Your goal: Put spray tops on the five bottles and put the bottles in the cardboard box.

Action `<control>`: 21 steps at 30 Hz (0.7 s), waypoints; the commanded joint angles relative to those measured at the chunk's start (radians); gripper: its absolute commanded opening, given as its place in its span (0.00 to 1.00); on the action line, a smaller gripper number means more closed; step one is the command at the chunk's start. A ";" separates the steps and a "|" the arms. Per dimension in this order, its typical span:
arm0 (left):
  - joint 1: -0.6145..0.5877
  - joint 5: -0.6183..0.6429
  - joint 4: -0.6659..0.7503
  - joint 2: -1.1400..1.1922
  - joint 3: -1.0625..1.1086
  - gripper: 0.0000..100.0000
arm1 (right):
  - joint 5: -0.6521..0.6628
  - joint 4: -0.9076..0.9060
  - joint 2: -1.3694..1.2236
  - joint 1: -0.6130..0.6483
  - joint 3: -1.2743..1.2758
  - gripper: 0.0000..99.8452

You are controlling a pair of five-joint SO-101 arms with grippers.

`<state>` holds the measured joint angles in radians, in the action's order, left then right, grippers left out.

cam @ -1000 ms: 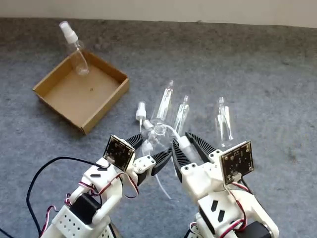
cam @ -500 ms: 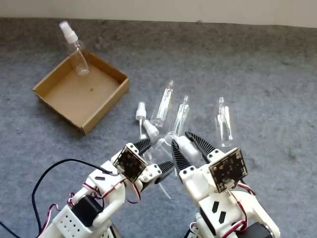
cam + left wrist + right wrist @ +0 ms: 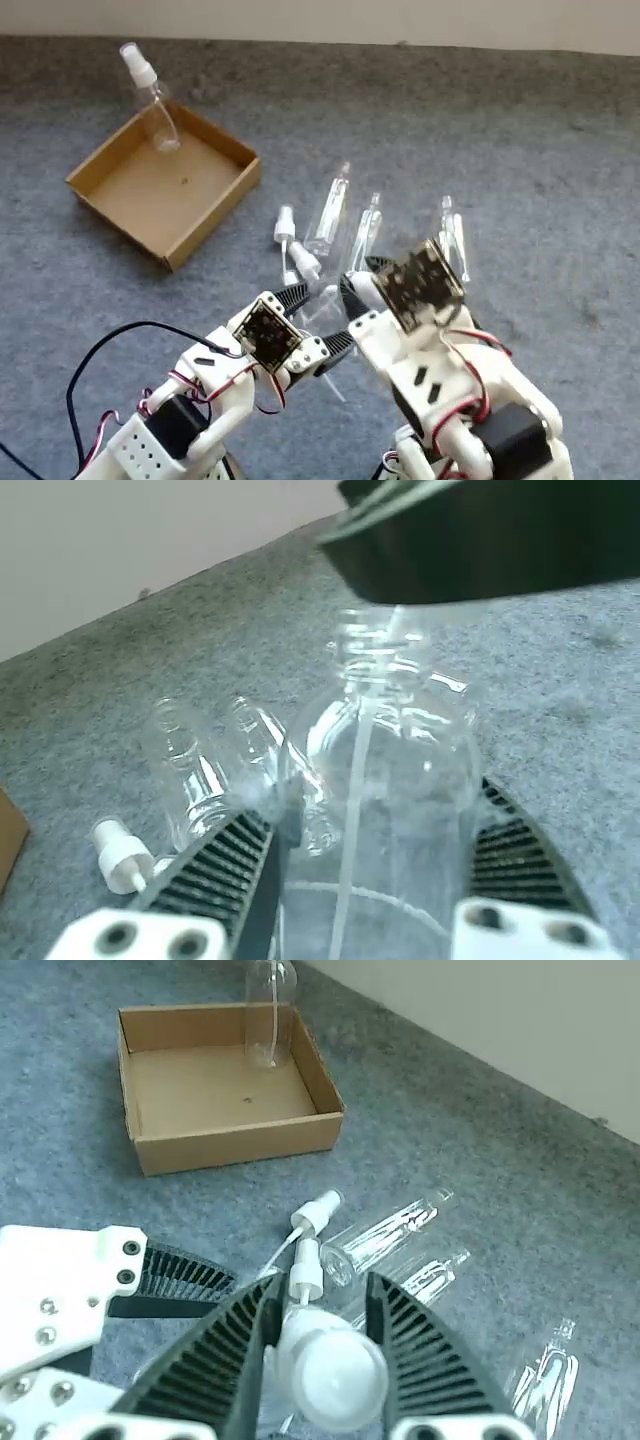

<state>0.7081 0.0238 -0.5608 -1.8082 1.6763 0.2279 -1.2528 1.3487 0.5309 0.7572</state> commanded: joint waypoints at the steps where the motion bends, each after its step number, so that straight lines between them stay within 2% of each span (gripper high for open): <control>1: 0.024 -0.008 0.003 -0.021 0.018 0.15 | 0.014 -0.001 -0.128 0.005 -0.091 0.14; 16: 0.019 -0.008 0.003 -0.019 0.018 0.15 | 0.069 0.001 -0.280 0.005 -0.170 0.15; 21: 0.019 -0.008 0.003 -0.019 0.018 0.15 | 0.071 -0.001 -0.332 -0.001 -0.271 0.15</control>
<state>0.7158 0.0222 -0.5608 -1.8082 1.6763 0.2846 -1.2528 1.0602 0.5294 0.6145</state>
